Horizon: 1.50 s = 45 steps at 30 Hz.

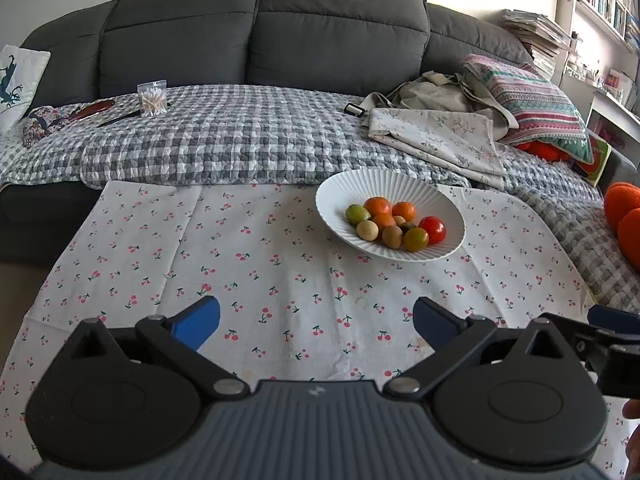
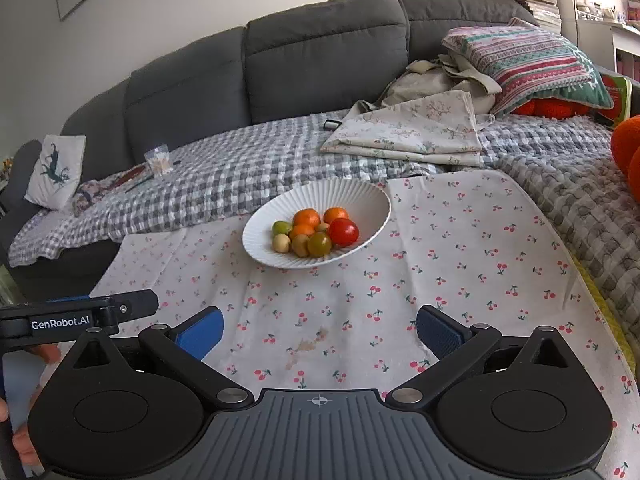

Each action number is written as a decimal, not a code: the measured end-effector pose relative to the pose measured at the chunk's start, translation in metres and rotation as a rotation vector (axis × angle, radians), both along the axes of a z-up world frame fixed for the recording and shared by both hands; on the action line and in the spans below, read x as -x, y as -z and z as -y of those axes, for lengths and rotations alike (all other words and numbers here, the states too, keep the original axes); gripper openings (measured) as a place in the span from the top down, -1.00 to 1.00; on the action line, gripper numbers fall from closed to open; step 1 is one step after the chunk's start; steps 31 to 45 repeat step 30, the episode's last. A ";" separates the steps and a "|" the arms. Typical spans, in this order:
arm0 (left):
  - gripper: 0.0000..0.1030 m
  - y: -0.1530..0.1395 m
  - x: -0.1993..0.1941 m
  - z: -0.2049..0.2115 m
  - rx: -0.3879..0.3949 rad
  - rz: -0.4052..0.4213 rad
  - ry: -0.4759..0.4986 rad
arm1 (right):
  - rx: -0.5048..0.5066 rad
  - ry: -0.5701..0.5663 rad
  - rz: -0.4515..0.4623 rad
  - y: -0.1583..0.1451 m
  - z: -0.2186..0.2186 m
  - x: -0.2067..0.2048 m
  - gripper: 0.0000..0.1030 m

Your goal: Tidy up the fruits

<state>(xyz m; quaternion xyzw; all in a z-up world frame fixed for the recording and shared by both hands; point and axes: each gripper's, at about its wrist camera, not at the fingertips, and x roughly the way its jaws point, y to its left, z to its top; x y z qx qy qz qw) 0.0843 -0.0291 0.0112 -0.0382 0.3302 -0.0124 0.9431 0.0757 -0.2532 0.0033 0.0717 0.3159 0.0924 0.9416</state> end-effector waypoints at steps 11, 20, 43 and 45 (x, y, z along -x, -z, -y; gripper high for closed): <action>-0.98 0.002 -0.001 0.001 -0.010 0.004 0.005 | 0.033 0.019 -0.010 0.003 -0.004 -0.001 -1.00; -0.99 0.003 0.000 0.004 -0.024 0.003 0.017 | 0.043 0.030 -0.020 0.005 -0.004 -0.002 -1.00; -0.98 0.003 0.001 0.006 -0.016 0.008 0.033 | 0.049 0.031 -0.021 0.006 -0.005 -0.003 -1.00; -0.98 0.003 0.001 0.006 -0.016 0.008 0.033 | 0.049 0.031 -0.021 0.006 -0.005 -0.003 -1.00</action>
